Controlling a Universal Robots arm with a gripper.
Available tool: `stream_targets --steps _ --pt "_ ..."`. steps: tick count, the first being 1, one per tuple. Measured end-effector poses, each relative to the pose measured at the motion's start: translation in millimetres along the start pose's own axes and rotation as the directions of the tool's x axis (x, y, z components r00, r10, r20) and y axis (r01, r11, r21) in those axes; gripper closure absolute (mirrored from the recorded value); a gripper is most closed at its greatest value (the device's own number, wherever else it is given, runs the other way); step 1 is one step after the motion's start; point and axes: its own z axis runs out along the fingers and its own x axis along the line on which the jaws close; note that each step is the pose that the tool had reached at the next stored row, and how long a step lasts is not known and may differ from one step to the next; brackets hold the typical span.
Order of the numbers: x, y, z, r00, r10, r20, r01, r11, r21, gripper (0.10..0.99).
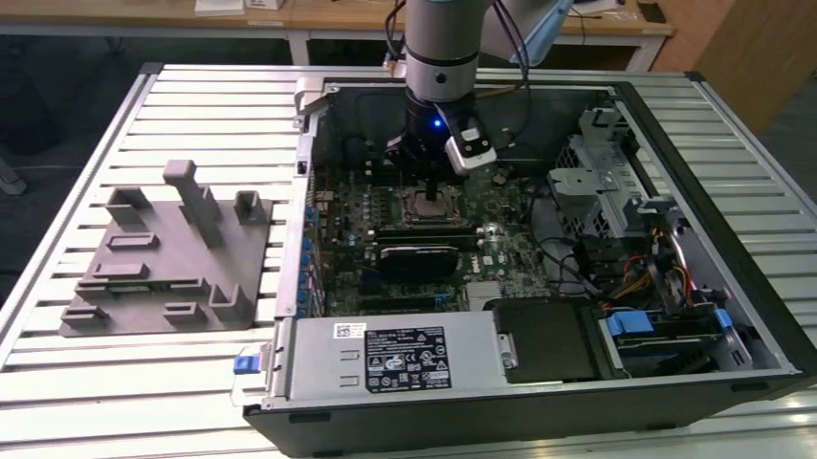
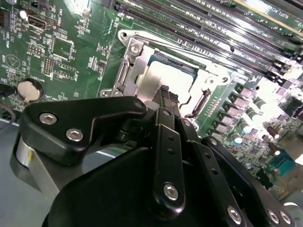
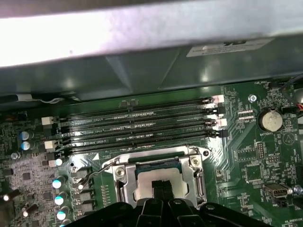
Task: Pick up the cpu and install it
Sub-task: 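Close the cpu cover, then install the first cpu locking lever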
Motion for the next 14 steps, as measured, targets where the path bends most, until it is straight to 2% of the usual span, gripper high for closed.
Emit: stream_targets --steps 8,14 --pt "-0.5 0.1 -13.8 1.0000 0.000 0.0000 0.000 1.0000 0.000 0.980" --pt "-0.6 0.1 -15.0 1.0000 0.000 0.0000 0.000 1.0000 0.000 0.980"
